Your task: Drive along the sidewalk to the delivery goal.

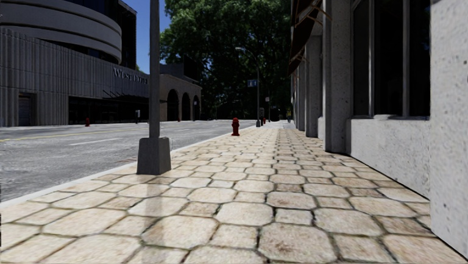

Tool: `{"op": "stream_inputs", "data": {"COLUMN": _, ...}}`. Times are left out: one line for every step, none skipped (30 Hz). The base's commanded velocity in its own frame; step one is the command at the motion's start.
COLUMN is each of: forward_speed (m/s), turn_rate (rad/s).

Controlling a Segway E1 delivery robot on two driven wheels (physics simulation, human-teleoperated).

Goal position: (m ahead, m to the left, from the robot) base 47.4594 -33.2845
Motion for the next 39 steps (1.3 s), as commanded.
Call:
{"op": "stream_inputs", "data": {"forward_speed": 2.0, "turn_rate": -0.3}}
{"op": "stream_inputs", "data": {"forward_speed": 2.0, "turn_rate": -0.3}}
{"op": "stream_inputs", "data": {"forward_speed": 2.0, "turn_rate": -0.3}}
{"op": "stream_inputs", "data": {"forward_speed": 2.0, "turn_rate": -0.3}}
{"op": "stream_inputs", "data": {"forward_speed": 2.0, "turn_rate": -0.3}}
{"op": "stream_inputs", "data": {"forward_speed": 2.0, "turn_rate": -0.3}}
{"op": "stream_inputs", "data": {"forward_speed": 2.0, "turn_rate": -0.3}}
{"op": "stream_inputs", "data": {"forward_speed": 2.0, "turn_rate": -0.3}}
{"op": "stream_inputs", "data": {"forward_speed": 2.0, "turn_rate": -0.3}}
{"op": "stream_inputs", "data": {"forward_speed": 2.0, "turn_rate": -0.3}}
{"op": "stream_inputs", "data": {"forward_speed": 2.0, "turn_rate": -0.3}}
{"op": "stream_inputs", "data": {"forward_speed": 2.0, "turn_rate": -0.3}}
{"op": "stream_inputs", "data": {"forward_speed": 2.0, "turn_rate": -0.3}}
{"op": "stream_inputs", "data": {"forward_speed": 2.0, "turn_rate": -0.3}}
{"op": "stream_inputs", "data": {"forward_speed": 2.0, "turn_rate": -0.3}}
{"op": "stream_inputs", "data": {"forward_speed": 2.0, "turn_rate": -0.3}}
{"op": "stream_inputs", "data": {"forward_speed": 2.0, "turn_rate": -0.3}}
{"op": "stream_inputs", "data": {"forward_speed": 2.0, "turn_rate": -0.3}}
{"op": "stream_inputs", "data": {"forward_speed": 2.0, "turn_rate": -0.3}}
{"op": "stream_inputs", "data": {"forward_speed": 2.0, "turn_rate": -0.3}}
{"op": "stream_inputs", "data": {"forward_speed": 2.0, "turn_rate": -0.3}}
{"op": "stream_inputs", "data": {"forward_speed": 2.0, "turn_rate": -0.3}}
{"op": "stream_inputs", "data": {"forward_speed": 2.0, "turn_rate": -0.3}}
{"op": "stream_inputs", "data": {"forward_speed": 2.0, "turn_rate": -0.3}}
{"op": "stream_inputs", "data": {"forward_speed": 2.0, "turn_rate": -0.3}}
{"op": "stream_inputs", "data": {"forward_speed": 2.0, "turn_rate": -0.3}}
{"op": "stream_inputs", "data": {"forward_speed": 2.0, "turn_rate": -0.3}}
{"op": "stream_inputs", "data": {"forward_speed": 2.0, "turn_rate": -0.3}}
{"op": "stream_inputs", "data": {"forward_speed": 2.0, "turn_rate": -0.3}}
{"op": "stream_inputs", "data": {"forward_speed": 2.0, "turn_rate": -0.3}}
{"op": "stream_inputs", "data": {"forward_speed": 2.0, "turn_rate": -0.3}}
{"op": "stream_inputs", "data": {"forward_speed": 2.0, "turn_rate": 0.0}}
{"op": "stream_inputs", "data": {"forward_speed": 2.0, "turn_rate": 0.0}}
{"op": "stream_inputs", "data": {"forward_speed": 2.0, "turn_rate": 0.0}}
{"op": "stream_inputs", "data": {"forward_speed": 2.0, "turn_rate": 0.0}}
{"op": "stream_inputs", "data": {"forward_speed": 2.0, "turn_rate": 0.0}}
{"op": "stream_inputs", "data": {"forward_speed": 2.0, "turn_rate": 0.0}}
{"op": "stream_inputs", "data": {"forward_speed": 2.0, "turn_rate": 0.0}}
{"op": "stream_inputs", "data": {"forward_speed": 2.0, "turn_rate": 0.0}}
